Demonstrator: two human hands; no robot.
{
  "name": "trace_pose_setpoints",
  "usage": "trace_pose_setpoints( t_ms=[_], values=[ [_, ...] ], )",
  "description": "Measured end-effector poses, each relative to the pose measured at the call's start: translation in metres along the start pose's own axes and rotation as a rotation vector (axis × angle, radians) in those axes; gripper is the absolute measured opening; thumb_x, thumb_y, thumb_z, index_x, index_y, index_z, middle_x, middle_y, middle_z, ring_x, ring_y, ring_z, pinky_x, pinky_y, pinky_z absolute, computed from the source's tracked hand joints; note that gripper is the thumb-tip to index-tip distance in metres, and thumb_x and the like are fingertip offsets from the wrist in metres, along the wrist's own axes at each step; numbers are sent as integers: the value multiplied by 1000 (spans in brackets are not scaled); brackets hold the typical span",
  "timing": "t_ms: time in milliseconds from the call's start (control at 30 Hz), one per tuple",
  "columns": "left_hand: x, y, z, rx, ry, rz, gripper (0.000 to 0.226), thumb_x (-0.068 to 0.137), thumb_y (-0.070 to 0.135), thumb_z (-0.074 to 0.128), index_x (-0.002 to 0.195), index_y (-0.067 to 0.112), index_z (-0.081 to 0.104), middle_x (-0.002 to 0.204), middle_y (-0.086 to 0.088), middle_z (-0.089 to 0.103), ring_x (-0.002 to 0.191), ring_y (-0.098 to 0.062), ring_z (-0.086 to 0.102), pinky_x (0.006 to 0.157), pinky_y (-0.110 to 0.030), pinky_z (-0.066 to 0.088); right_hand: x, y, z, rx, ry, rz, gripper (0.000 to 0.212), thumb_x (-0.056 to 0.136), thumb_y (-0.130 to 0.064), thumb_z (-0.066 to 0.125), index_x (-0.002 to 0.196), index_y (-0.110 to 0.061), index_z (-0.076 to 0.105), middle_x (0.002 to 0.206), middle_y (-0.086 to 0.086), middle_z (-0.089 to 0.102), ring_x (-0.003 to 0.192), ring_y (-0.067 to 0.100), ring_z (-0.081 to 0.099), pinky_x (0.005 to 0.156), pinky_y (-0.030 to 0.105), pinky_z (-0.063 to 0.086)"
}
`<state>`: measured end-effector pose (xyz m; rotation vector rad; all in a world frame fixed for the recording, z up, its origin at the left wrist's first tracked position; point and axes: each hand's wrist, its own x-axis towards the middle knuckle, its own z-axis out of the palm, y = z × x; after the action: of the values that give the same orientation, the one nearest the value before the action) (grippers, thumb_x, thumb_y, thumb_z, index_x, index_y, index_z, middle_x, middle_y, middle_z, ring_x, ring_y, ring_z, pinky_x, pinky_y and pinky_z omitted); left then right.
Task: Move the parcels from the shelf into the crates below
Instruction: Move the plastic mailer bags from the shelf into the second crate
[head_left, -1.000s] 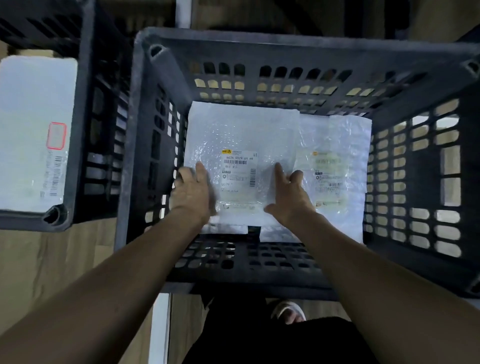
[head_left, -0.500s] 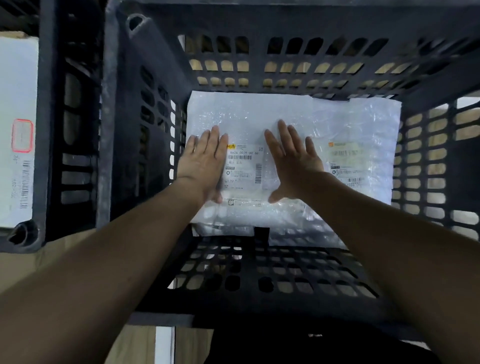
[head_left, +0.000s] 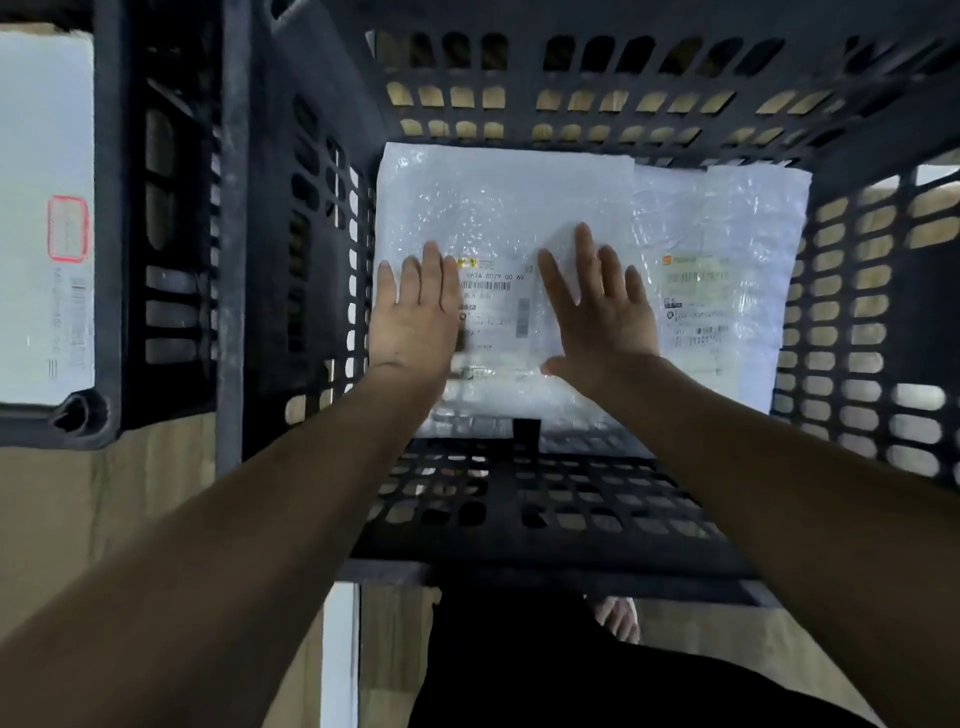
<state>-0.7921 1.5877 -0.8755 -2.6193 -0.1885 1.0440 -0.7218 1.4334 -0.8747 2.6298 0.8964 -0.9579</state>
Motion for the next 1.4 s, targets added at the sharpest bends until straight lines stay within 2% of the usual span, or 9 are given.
trace_pose_setpoints(
  t_ms=[167, 333, 533, 633, 700, 767, 967, 1200, 1400],
  values=[
    [-20, -4, 15, -65, -10, 19, 89, 96, 40, 47, 145, -1, -15, 156, -17, -11, 144, -31, 5, 116, -46, 6, -24, -3, 13, 87, 39, -6, 83, 96, -32, 52, 152, -16, -7, 158, 11, -18, 145, 31, 3, 116, 37, 14],
    [-15, -5, 25, -74, -11, 47, 76, 98, 20, 39, 146, 3, -18, 156, -14, -17, 145, -29, 1, 118, -45, 4, -16, 0, 19, 57, 3, -23, 83, 98, -35, 49, 151, -14, -12, 157, 13, -21, 146, 30, -8, 118, 35, 0],
    [-3, -6, 28, -59, -51, 64, 81, 97, 28, 41, 146, 4, -20, 156, -12, -18, 145, -27, 1, 117, -45, 1, -7, 1, 24, 118, 14, -27, 85, 96, -34, 53, 152, -16, -9, 158, 12, -19, 147, 28, -10, 118, 34, -1],
    [-3, -14, 19, -58, -23, 122, 88, 92, 47, 46, 149, 4, -5, 157, -13, -1, 142, -26, 15, 116, -45, 6, -9, 1, 18, 109, 36, -47, 84, 94, -36, 55, 152, -15, 0, 159, 13, -11, 146, 29, 0, 118, 37, 5],
    [-1, -23, 6, -132, 62, 148, 87, 85, 61, 49, 146, 6, 19, 149, -10, 26, 134, -23, 31, 113, -43, 13, -12, 3, 8, 119, 88, -61, 74, 92, -41, 54, 150, -16, 15, 158, 11, 6, 142, 28, 16, 114, 37, 16],
    [5, -33, -9, -226, 150, 158, 89, 77, 66, 56, 141, 11, 28, 140, -5, 37, 128, -22, 38, 109, -40, 20, -10, 8, -5, 130, 154, -74, 65, 92, -46, 52, 145, -18, 28, 153, 8, 20, 136, 27, 26, 109, 35, 24],
    [33, -43, -26, -128, 83, 175, 133, 61, 71, 70, 149, 15, -12, 157, -7, -11, 143, -27, 11, 116, -46, 11, 16, 22, -22, 58, 214, -105, 93, 84, -64, 53, 152, -16, 10, 159, 6, 5, 144, 25, 12, 116, 38, 16],
    [47, -42, -28, -77, -6, 173, 134, 60, 74, 68, 149, 15, -14, 158, -4, -14, 145, -26, 6, 116, -49, 8, 33, 24, -19, 92, 182, -119, 101, 76, -65, 62, 151, -17, 14, 159, 5, 11, 144, 25, 16, 116, 40, 19],
    [7, -22, -31, -171, 18, 64, 112, 80, 56, 62, 148, 14, -16, 156, -8, -18, 144, -28, 6, 116, -48, 11, -2, 20, -26, 95, 163, -108, 101, 82, -59, 60, 152, -13, 4, 160, 9, -7, 146, 28, 6, 117, 37, 14]
  ],
)
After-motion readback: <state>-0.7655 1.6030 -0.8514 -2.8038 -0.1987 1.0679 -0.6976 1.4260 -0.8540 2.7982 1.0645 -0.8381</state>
